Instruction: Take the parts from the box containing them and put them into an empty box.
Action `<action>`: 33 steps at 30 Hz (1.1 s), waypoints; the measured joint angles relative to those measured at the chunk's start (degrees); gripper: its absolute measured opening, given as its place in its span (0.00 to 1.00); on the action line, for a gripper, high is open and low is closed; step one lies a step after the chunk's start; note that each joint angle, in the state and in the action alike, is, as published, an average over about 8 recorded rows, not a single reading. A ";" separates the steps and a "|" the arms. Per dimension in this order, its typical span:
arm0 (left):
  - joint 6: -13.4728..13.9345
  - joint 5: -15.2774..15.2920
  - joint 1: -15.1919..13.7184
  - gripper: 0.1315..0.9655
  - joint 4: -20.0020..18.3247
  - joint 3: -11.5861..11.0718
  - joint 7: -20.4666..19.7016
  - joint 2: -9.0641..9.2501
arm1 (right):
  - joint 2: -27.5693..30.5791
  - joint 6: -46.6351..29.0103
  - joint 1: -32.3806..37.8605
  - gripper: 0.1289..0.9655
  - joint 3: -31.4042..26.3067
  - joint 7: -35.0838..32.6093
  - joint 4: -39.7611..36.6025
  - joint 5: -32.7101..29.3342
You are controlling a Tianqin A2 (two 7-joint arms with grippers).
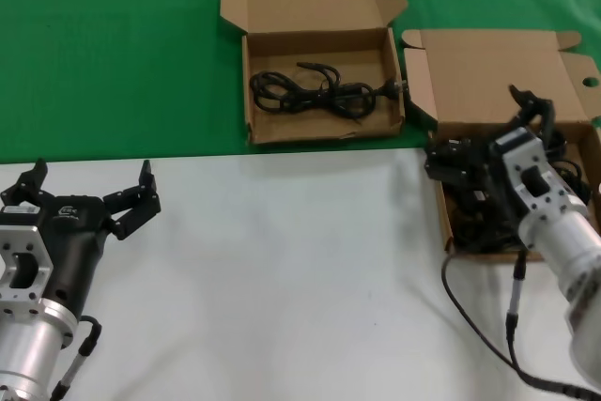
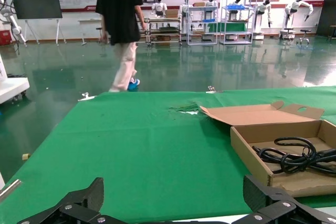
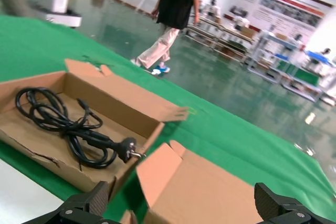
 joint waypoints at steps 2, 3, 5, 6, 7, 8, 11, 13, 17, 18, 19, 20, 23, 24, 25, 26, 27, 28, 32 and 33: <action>0.00 0.00 0.00 0.92 0.00 0.00 0.00 0.00 | 0.39 0.91 -2.09 1.00 0.43 2.40 2.40 -0.13; 0.00 0.00 0.00 0.94 0.00 0.00 0.00 0.00 | 0.58 1.37 -3.15 1.00 0.66 3.63 3.63 -0.20; 0.00 0.00 0.00 0.95 -0.01 0.00 0.01 0.00 | 0.97 2.28 -5.24 1.00 1.09 6.03 6.03 -0.33; 0.00 0.00 0.00 0.96 -0.01 0.00 0.01 0.00 | 1.17 2.74 -6.29 1.00 1.31 7.25 7.25 -0.40; 0.00 -0.01 0.00 0.96 -0.01 0.00 0.01 0.01 | 1.36 3.20 -7.36 1.00 1.53 8.48 8.47 -0.46; 0.00 -0.01 0.01 0.97 -0.01 0.00 0.01 0.01 | 1.55 3.64 -8.38 1.00 1.74 9.66 9.65 -0.53; 0.01 -0.01 0.01 0.99 -0.01 -0.01 0.02 0.01 | 2.13 5.01 -11.52 1.00 2.40 13.28 13.26 -0.73; 0.01 -0.01 0.01 1.00 -0.02 -0.01 0.02 0.01 | 2.53 5.93 -13.64 1.00 2.84 15.72 15.71 -0.86; 0.01 -0.01 0.01 1.00 -0.02 -0.01 0.02 0.01 | 3.30 7.74 -17.81 1.00 3.70 20.52 20.50 -1.13; 0.01 -0.01 0.01 1.00 -0.02 -0.01 0.03 0.01 | 3.48 8.17 -18.80 1.00 3.91 21.66 21.63 -1.19; 0.01 -0.02 0.01 1.00 -0.02 -0.01 0.03 0.01 | 3.65 8.57 -19.70 1.00 4.10 22.70 22.67 -1.24; 0.01 -0.02 0.01 1.00 -0.03 -0.01 0.03 0.01 | 3.79 8.90 -20.46 1.00 4.25 23.58 23.55 -1.29; 0.01 -0.02 0.01 1.00 -0.03 -0.01 0.03 0.02 | 4.08 9.58 -22.03 1.00 4.58 25.41 25.37 -1.40; 0.01 -0.02 0.01 1.00 -0.03 -0.01 0.03 0.02 | 4.13 9.70 -22.30 1.00 4.64 25.72 25.68 -1.41; 0.01 -0.02 0.01 1.00 -0.03 -0.01 0.03 0.02 | 4.16 9.77 -22.45 1.00 4.67 25.90 25.86 -1.42; 0.01 -0.02 0.01 1.00 -0.03 -0.01 0.03 0.02 | 4.17 9.80 -22.53 1.00 4.68 25.98 25.94 -1.42; 0.01 -0.02 0.01 1.00 -0.03 -0.01 0.03 0.02 | 4.18 9.82 -22.57 1.00 4.69 26.02 25.98 -1.43; 0.01 -0.02 0.01 1.00 -0.03 -0.01 0.03 0.02 | 4.18 9.83 -22.59 1.00 4.70 26.04 26.01 -1.43; 0.01 -0.02 0.01 1.00 -0.03 -0.01 0.03 0.02 | 4.18 9.84 -22.61 1.00 4.70 26.07 26.03 -1.43; 0.01 -0.02 0.01 1.00 -0.03 -0.01 0.03 0.02 | 4.19 9.84 -22.61 1.00 4.70 26.07 26.03 -1.43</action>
